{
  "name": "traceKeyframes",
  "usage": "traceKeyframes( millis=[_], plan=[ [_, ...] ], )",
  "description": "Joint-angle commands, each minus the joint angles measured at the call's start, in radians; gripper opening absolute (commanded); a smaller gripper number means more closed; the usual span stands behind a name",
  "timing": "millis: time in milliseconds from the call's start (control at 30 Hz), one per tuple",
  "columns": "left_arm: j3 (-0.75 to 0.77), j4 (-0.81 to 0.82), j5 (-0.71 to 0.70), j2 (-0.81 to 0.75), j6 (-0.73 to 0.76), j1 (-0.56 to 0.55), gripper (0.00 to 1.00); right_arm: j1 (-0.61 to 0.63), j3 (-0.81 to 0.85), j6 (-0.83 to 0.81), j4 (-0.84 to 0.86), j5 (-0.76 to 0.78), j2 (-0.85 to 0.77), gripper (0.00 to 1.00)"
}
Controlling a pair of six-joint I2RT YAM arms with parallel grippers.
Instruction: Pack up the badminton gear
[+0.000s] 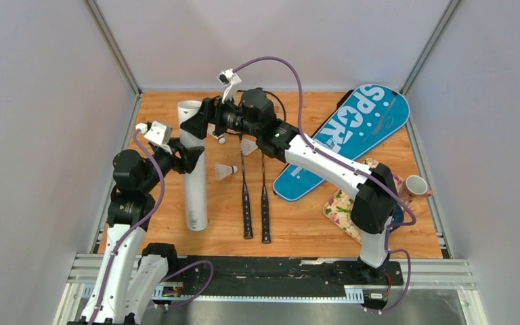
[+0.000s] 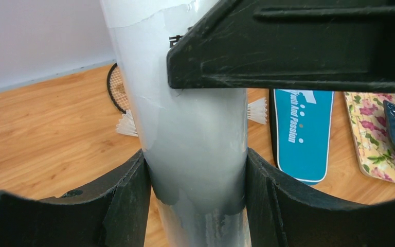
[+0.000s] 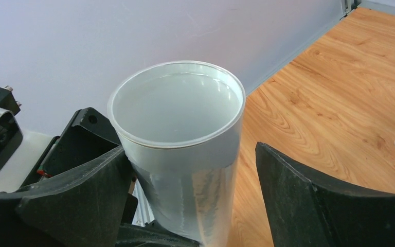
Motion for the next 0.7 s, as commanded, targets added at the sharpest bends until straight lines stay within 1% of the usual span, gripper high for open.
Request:
traceKeyframes(
  millis=[0,33,100,133,200,300,333,400,433,467,500,533,567,633,667],
  plan=[
    [0.006,0.069,0.012,-0.018,0.028,0.000,0.44,0.015,0.026,-0.015,0.096,0.005,0.022,0.87],
    [0.007,0.064,0.007,-0.020,0.031,0.001,0.44,0.016,0.019,-0.018,0.102,0.008,0.022,0.83],
    [0.013,0.049,-0.017,-0.020,0.030,0.000,0.45,0.021,-0.001,-0.024,0.143,0.013,0.016,0.81],
    [0.015,0.045,-0.025,-0.018,0.025,0.000,0.48,0.024,-0.009,-0.039,0.157,0.019,0.009,0.77],
    [0.013,0.032,-0.057,-0.020,0.000,0.000,0.50,0.035,-0.047,-0.058,0.210,0.038,-0.001,0.74],
    [0.013,0.003,-0.109,-0.018,-0.058,0.001,0.57,0.044,-0.119,-0.070,0.321,0.062,-0.017,0.70],
    [0.010,0.000,-0.118,-0.018,-0.078,0.001,0.64,0.047,-0.133,-0.073,0.345,0.080,-0.019,0.66],
    [-0.004,-0.008,-0.137,-0.018,-0.124,0.000,0.66,0.055,-0.162,-0.079,0.402,0.104,-0.021,0.62],
    [-0.007,-0.012,-0.140,-0.020,-0.136,0.000,0.68,0.056,-0.167,-0.078,0.416,0.117,-0.019,0.54],
    [-0.013,-0.020,-0.157,-0.020,-0.153,0.001,0.70,0.058,-0.171,-0.076,0.450,0.117,-0.014,0.52],
    [-0.014,-0.026,-0.170,-0.020,-0.165,0.000,0.73,0.062,-0.185,-0.078,0.468,0.117,-0.013,0.50],
    [-0.016,-0.035,-0.187,-0.021,-0.179,0.001,0.79,0.067,-0.197,-0.079,0.488,0.130,-0.016,0.49],
    [-0.011,-0.055,-0.215,-0.020,-0.202,0.001,0.81,0.073,-0.208,-0.081,0.526,0.141,-0.017,0.48],
    [-0.010,-0.063,-0.215,-0.023,-0.219,0.001,0.88,0.087,-0.236,-0.096,0.554,0.181,-0.024,0.42],
    [-0.004,-0.075,-0.220,-0.024,-0.240,0.000,0.90,0.092,-0.240,-0.102,0.571,0.196,-0.025,0.41]
  ],
)
